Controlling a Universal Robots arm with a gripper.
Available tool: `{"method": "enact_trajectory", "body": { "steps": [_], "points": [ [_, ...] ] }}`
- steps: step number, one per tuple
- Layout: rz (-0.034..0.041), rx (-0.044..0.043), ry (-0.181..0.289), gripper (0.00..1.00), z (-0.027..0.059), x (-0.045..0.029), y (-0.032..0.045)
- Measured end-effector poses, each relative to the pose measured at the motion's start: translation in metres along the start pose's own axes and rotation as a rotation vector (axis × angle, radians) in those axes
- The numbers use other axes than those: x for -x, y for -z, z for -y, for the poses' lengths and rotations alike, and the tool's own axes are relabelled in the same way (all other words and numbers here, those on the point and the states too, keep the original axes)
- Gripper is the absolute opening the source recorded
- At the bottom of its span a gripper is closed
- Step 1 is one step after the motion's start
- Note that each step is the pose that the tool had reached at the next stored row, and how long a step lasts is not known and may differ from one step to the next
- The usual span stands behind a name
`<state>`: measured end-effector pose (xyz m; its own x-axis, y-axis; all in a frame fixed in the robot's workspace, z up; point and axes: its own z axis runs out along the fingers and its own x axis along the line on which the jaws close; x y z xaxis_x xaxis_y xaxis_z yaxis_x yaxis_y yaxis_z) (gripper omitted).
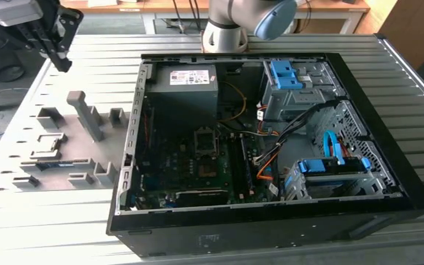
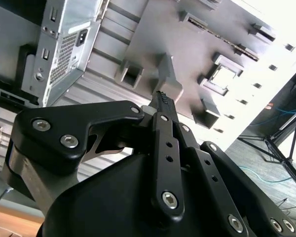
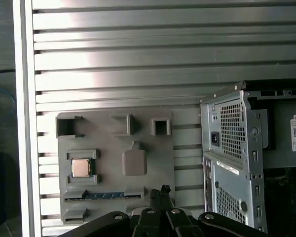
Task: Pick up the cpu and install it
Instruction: 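Reach for the cpu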
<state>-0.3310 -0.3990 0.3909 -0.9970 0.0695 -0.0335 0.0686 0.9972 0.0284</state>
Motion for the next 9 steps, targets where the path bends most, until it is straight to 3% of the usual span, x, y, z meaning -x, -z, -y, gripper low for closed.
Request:
{"method": "enact_trajectory", "body": {
  "steps": [9],
  "points": [
    [0.0002,-0.0043,0.0,0.1,0.0028,-0.0407,0.0007]
  ]
}}
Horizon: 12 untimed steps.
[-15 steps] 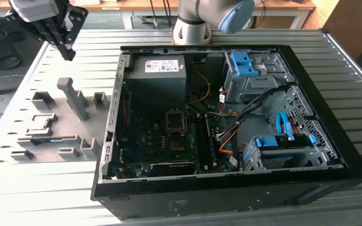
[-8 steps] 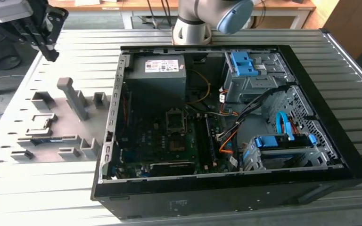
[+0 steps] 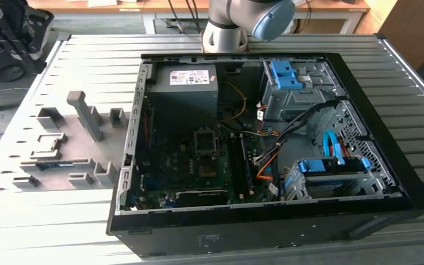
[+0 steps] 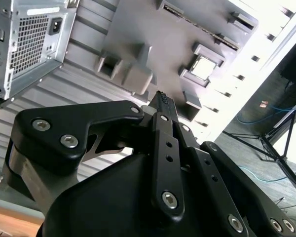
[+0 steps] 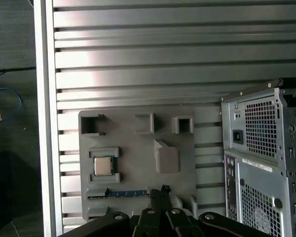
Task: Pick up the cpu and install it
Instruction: 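Reach for the cpu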
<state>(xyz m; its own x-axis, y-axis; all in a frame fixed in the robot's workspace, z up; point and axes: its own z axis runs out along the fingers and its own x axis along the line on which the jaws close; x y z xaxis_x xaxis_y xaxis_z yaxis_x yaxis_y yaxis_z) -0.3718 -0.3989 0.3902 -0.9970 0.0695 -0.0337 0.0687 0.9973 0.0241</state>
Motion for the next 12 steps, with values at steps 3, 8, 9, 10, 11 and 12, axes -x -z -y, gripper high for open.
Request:
{"method": "enact_trajectory", "body": {
  "steps": [3,8,9,10,11,12],
  "points": [
    [0.0001,-0.0013,0.0,0.1,0.001,-0.0137,0.0002],
    [0.0003,-0.0033,0.0,0.1,0.0025,-0.0363,0.0005],
    [0.0005,-0.0037,0.0,0.1,0.0028,-0.0404,0.0004],
    [0.0004,-0.0046,0.0,0.1,0.003,-0.0444,0.0004],
    [0.0005,-0.0056,0.0,0.1,0.0031,-0.0481,0.0002],
    [0.0004,-0.0062,0.0,0.1,0.0031,-0.0513,-0.0003]
  ]
}}
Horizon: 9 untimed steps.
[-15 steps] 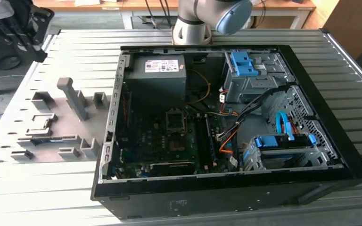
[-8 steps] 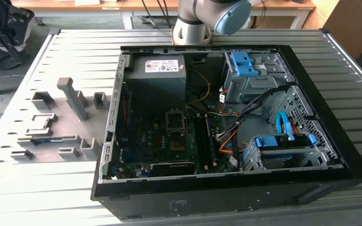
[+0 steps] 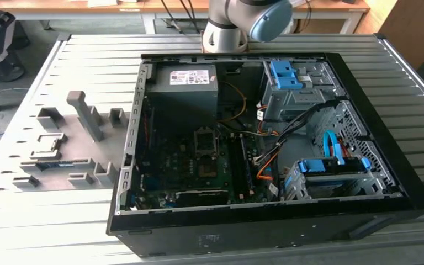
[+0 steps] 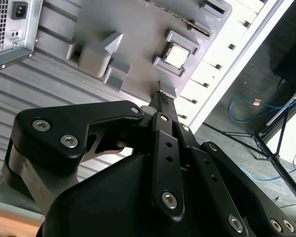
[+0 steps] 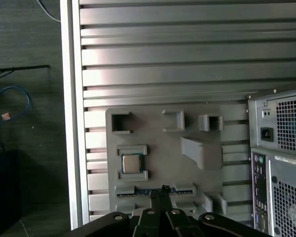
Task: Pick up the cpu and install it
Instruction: 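Reach for the cpu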
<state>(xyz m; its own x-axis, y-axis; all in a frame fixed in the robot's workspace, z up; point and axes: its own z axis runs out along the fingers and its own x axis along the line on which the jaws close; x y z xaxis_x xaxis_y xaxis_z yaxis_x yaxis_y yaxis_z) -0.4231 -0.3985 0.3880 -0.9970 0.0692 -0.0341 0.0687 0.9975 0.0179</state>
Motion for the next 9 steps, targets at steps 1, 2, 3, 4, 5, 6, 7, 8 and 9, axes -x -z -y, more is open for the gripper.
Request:
{"method": "enact_trajectory", "body": {
  "steps": [1,2,3,4,5,6,7,8,9],
  "points": [
    [0.0001,-0.0001,0.0,0.1,0.0001,-0.0034,-0.0011],
    [0.0004,-0.0004,0.0,0.1,-0.0001,-0.0057,-0.0029],
    [0.0004,-0.0008,0.0,0.1,-0.0005,-0.0074,-0.0047],
    [0.0002,-0.0015,0.0,0.1,-0.001,-0.0091,-0.0063],
    [0.0003,-0.0017,0.0,0.1,-0.0016,-0.0106,-0.0081],
    [0.0003,-0.0018,0.0,0.1,-0.0023,-0.012,-0.01],
    [0.0001,-0.0019,0.0,0.1,-0.0037,-0.0127,-0.0117],
    [0.0,-0.002,0.0,0.1,-0.0055,-0.0131,-0.0134],
    [0.0001,-0.0019,0.0,0.1,-0.0076,-0.0134,-0.0153]
  ]
}}
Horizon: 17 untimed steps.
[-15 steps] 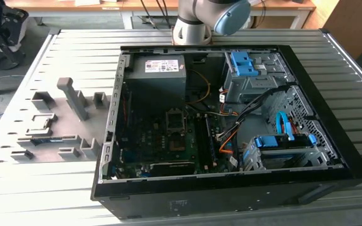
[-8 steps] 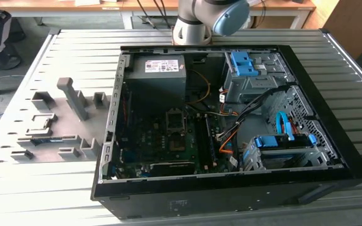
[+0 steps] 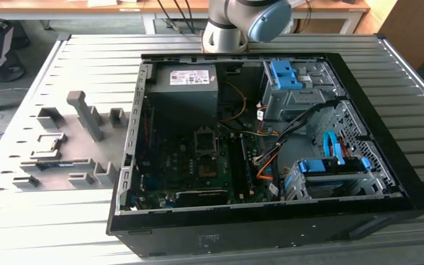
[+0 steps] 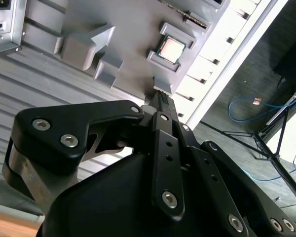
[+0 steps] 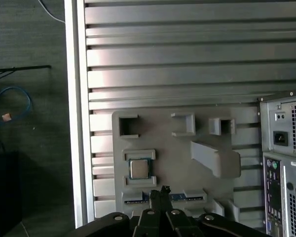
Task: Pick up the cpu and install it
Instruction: 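Reach for the cpu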
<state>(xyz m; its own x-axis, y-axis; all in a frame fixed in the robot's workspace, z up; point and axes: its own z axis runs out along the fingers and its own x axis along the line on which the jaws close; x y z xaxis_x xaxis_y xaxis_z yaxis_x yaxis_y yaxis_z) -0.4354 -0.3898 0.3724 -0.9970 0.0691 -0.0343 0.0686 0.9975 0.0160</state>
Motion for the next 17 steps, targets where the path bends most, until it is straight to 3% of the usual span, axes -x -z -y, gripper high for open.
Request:
{"method": "enact_trajectory", "body": {
  "steps": [6,17],
  "points": [
    [0.0001,0.0001,0.0,0.1,-0.0062,-0.0009,-0.0111],
    [0.0,-0.0001,0.0,0.1,-0.0061,-0.0015,-0.0304]
  ]
}}
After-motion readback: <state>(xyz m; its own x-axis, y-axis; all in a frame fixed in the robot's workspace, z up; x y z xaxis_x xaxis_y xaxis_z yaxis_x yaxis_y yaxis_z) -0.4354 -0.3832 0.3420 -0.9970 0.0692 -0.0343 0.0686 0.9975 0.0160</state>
